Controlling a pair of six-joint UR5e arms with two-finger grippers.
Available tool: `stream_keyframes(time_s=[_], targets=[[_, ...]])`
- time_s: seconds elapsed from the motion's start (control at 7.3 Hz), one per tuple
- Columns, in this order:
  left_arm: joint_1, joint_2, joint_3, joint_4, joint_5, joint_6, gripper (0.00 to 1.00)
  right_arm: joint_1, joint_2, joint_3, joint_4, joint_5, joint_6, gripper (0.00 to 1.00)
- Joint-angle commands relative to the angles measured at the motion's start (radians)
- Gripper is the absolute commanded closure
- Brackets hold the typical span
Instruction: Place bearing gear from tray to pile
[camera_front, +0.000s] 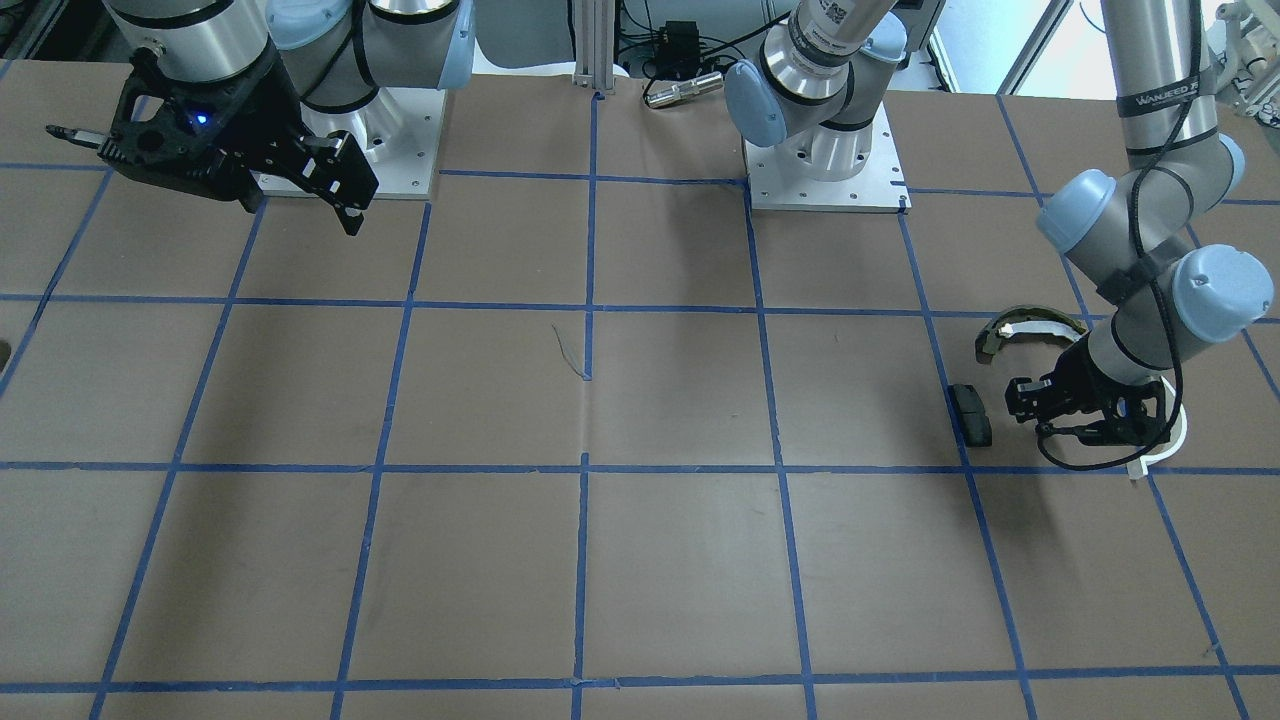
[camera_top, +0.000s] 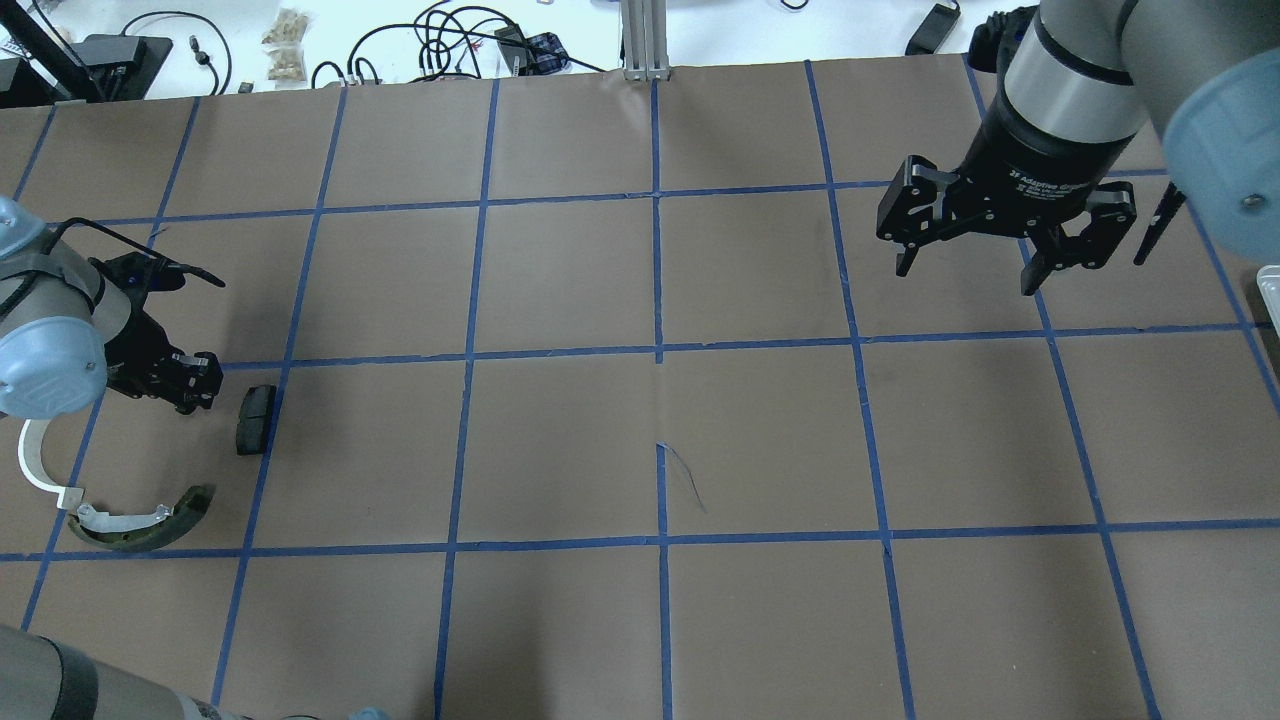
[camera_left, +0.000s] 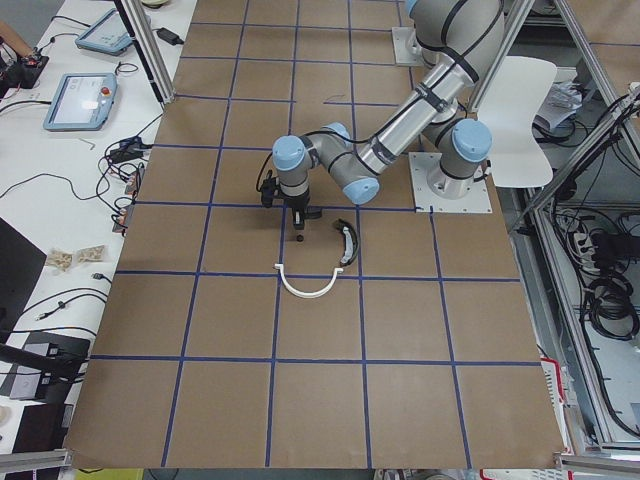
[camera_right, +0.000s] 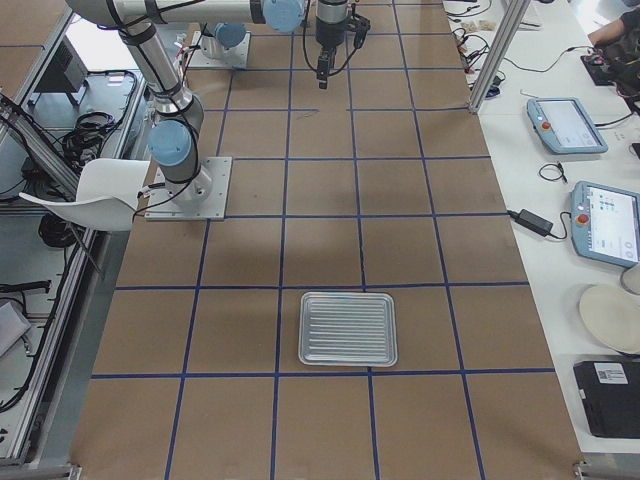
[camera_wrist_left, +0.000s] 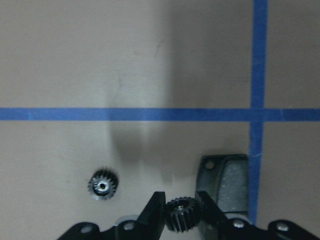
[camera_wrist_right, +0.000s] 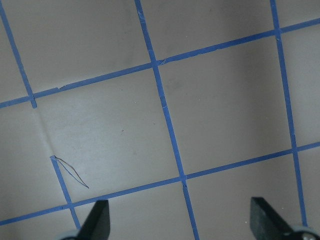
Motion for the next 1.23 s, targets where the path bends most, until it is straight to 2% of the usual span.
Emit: stream_keyframes(time_s=[0.0,0.41,0.68,0.82,1.1], targets=[[0.003,-0.010,0.003,0.007,-0.007,-0.007,0.01,-0.007,-0.001,0.000,0.002,0.001,-0.013,0.00],[-0.007,-0.002,0.092,-0.051,-0.004,-0.003,0.00,-0.007,-0.011,-0.002,0.005,-0.005,-0.011,0.00],[-0.057,0.068,0.099,-0.120,-0.008,-0.006,0.00,-0.005,-0.022,0.003,0.009,-0.004,-0.004,0.00],[-0.112,0.119,0.104,-0.166,-0.010,-0.056,0.00,-0.004,-0.024,0.003,0.011,-0.004,-0.004,0.00],[-0.302,0.176,0.218,-0.366,-0.013,-0.356,0.00,-0.004,-0.034,0.003,0.012,-0.004,-0.004,0.00]])
